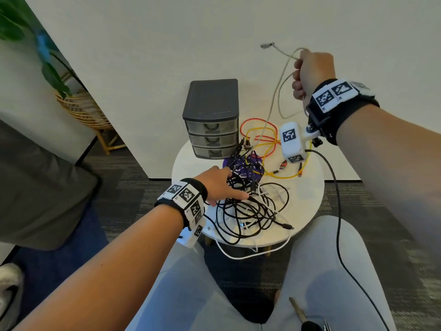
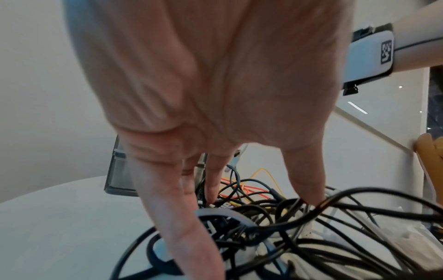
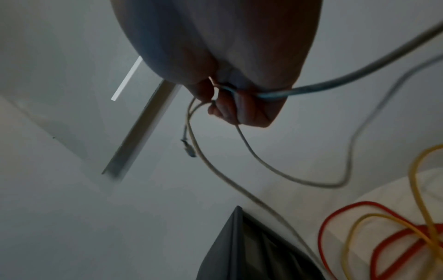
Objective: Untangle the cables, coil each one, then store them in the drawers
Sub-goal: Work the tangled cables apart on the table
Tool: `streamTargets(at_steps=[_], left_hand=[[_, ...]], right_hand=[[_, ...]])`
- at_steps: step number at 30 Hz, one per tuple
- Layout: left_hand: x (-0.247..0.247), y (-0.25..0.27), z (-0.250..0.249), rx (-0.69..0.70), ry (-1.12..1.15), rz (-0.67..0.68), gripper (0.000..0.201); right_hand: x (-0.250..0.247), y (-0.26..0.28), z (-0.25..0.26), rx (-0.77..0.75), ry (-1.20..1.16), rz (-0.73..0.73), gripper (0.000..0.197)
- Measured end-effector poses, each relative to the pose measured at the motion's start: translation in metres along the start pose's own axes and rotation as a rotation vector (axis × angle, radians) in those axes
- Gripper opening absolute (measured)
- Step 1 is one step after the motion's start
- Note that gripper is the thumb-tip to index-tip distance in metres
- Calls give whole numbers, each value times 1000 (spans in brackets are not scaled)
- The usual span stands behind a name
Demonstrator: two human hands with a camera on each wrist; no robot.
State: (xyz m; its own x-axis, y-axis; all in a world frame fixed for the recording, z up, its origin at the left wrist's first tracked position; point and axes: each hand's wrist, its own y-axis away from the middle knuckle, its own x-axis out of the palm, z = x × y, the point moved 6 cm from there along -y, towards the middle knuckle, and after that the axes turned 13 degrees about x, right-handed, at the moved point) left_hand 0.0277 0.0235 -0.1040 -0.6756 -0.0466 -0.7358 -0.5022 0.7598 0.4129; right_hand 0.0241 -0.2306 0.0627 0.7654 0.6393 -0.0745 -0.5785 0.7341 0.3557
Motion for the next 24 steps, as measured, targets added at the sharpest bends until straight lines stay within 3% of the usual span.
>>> streamTargets(at_steps=[4, 9, 15, 19, 24], left_hand=[[-2, -1, 0, -11, 35, -3, 91], [-1, -2, -1, -34, 106, -14, 86], [-2, -6, -3, -10, 127, -31, 73], [-1, -6, -3, -12, 138, -30, 74], [-1, -4, -3, -17, 150, -30, 76]], right_hand=[[-3, 1, 14, -90, 23, 14, 21], [-12, 15, 29, -138, -258, -55, 21], [-4, 42, 41, -222, -286, 99, 31], [3, 42, 40, -201, -228, 112, 27], [4, 23, 32, -56, -401, 60, 27]])
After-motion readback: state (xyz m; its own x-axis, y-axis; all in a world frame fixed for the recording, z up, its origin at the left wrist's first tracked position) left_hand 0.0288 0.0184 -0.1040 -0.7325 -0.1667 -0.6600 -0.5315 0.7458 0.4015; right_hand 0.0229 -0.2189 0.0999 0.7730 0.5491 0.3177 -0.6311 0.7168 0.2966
